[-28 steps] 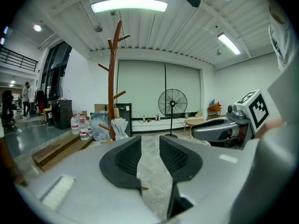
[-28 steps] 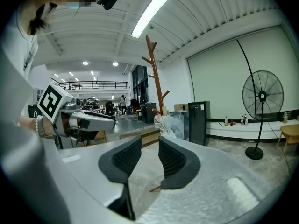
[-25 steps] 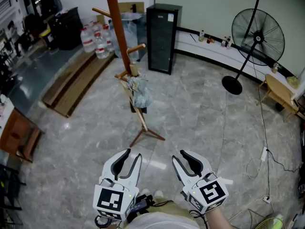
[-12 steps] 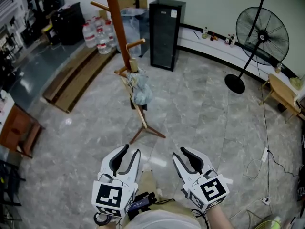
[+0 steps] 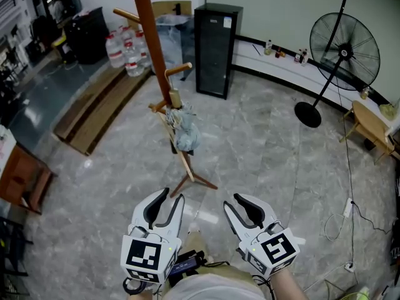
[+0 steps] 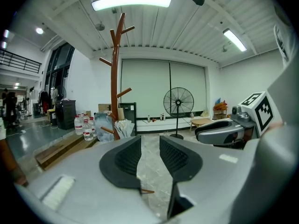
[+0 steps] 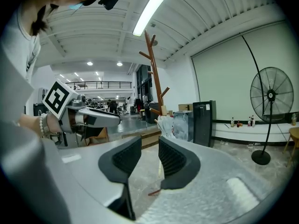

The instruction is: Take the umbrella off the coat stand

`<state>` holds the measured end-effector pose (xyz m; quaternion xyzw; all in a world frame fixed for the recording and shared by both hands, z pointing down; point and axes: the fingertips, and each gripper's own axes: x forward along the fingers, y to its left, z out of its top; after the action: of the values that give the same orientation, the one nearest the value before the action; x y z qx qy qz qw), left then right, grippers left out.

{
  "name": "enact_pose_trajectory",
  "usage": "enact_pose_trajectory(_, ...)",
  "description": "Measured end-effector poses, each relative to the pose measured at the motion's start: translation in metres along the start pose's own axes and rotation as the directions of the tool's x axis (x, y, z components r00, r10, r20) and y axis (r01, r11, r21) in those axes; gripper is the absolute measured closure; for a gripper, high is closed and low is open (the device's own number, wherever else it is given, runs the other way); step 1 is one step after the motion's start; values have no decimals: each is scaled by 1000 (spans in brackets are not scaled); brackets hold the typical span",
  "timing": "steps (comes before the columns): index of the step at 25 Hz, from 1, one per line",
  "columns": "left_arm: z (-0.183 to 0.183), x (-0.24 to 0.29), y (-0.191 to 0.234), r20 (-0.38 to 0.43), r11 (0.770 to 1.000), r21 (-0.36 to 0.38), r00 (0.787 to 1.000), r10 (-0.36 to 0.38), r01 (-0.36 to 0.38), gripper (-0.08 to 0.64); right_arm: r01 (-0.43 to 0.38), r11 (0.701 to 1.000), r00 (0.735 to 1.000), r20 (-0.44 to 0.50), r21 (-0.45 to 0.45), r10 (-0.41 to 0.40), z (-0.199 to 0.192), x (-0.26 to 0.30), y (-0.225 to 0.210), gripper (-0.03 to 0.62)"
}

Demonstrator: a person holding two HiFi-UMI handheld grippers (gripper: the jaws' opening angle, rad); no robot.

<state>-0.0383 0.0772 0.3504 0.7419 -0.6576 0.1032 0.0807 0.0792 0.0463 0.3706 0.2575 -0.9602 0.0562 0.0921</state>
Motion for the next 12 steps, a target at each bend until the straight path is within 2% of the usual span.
enact_pose_trajectory(12,25,58,60,-8,1000,-5,1000,-1,1,437,-21,1000,1000,3,-6,21,31,78,-27,499)
